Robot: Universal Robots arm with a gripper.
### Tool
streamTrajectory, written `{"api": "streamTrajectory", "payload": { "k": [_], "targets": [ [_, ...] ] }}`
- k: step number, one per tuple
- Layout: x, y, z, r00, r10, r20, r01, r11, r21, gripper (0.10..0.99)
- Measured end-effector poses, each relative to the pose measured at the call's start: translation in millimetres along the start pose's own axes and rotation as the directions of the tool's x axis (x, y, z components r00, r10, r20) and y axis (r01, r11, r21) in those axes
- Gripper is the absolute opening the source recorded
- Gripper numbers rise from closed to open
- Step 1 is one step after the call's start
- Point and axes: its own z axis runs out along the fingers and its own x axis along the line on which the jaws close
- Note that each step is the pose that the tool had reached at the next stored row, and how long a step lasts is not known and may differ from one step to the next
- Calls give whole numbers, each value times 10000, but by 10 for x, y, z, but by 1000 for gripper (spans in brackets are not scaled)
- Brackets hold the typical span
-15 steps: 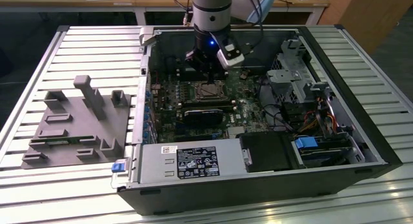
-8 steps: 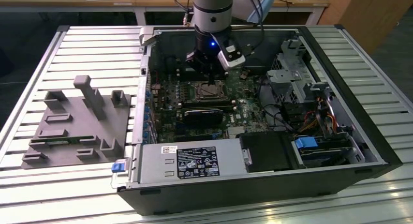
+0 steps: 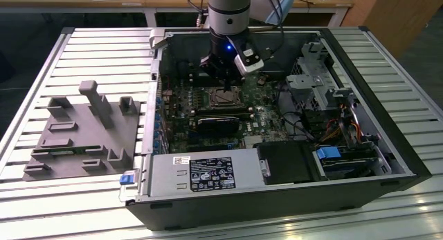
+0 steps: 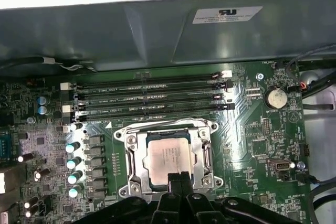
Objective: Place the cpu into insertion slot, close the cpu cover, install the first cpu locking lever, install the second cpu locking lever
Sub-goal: 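Install the second cpu locking lever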
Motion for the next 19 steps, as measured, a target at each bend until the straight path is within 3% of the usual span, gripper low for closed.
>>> {"api": "streamTrajectory", "payload": {
  "k": [11,19],
  "targets": [
    [-13,-75,-3,10000,-1,0,1,10000,1,106],
    [-26,-188,-7,10000,-5,0,5,10000,-2,106]
  ]
}}
